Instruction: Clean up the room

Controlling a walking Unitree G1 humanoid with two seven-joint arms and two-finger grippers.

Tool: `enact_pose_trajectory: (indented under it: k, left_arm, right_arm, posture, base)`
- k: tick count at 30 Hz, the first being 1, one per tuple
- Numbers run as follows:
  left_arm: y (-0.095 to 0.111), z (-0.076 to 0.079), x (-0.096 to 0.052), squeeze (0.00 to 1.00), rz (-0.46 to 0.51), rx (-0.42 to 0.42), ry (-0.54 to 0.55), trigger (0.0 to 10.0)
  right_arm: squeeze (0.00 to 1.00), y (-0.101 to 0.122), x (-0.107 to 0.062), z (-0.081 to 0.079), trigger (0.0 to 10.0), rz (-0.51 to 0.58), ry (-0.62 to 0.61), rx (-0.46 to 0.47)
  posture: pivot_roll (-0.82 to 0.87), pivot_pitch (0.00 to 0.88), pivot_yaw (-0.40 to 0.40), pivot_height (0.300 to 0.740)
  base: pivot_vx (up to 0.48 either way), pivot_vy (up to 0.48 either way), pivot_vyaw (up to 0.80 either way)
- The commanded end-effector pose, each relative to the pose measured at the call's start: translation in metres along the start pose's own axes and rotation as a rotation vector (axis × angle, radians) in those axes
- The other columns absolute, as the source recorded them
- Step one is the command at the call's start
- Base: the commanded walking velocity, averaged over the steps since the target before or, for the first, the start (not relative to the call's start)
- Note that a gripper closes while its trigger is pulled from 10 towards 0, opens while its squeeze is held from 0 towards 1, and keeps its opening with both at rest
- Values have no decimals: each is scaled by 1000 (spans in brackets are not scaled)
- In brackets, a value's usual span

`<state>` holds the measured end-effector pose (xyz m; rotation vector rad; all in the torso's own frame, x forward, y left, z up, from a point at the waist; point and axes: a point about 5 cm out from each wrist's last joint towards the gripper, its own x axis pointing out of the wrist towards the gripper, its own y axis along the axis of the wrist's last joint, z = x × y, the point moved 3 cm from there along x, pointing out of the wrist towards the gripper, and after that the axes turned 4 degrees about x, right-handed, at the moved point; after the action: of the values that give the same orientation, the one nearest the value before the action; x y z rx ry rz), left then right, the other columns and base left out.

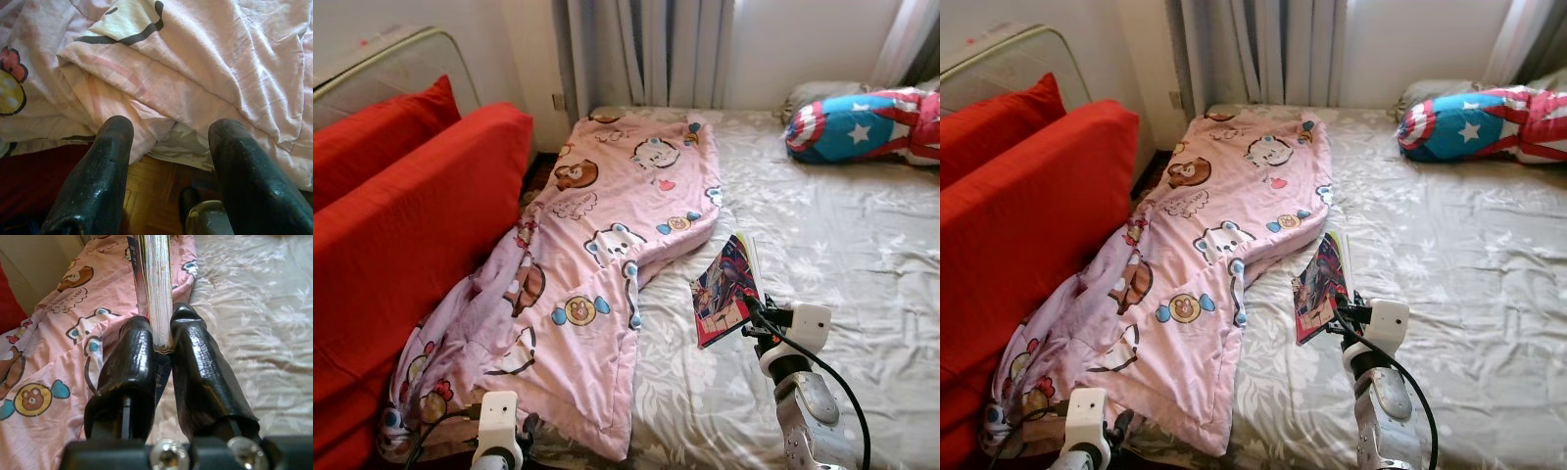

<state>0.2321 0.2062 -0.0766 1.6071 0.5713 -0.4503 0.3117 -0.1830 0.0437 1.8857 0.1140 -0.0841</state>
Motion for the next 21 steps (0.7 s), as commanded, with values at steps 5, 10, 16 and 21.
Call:
enact_pose_trajectory:
  k: [5, 10, 16, 21]
  left_arm:
    - [-15, -4, -4, 0, -70, -19, 31, 10000]
    - [-20, -7, -6, 0, -89, -22, 41, 10000]
    - [-23, -6, -6, 0, -105, -13, 34, 10000]
    - [-20, -2, -5, 0, -92, -4, 28, 10000]
  right_arm:
    - [0, 11, 4, 3, 10000, 41, -39, -22]
    - [0, 11, 3, 7, 10000, 43, -51, -21]
    - [0, 15, 4, 2, 10000, 66, -27, -29]
    - [0, 16, 6, 3, 10000, 67, -42, -42]
  posture:
    - [-23, 0, -14, 726]
    - [-23, 0, -15, 726]
    - [-18, 0, -24, 726]
    - [-14, 0, -27, 726]
  base:
    - [0, 0, -239]
    - [0, 0, -592]
    - [0, 0, -198]
    - [0, -236, 0]
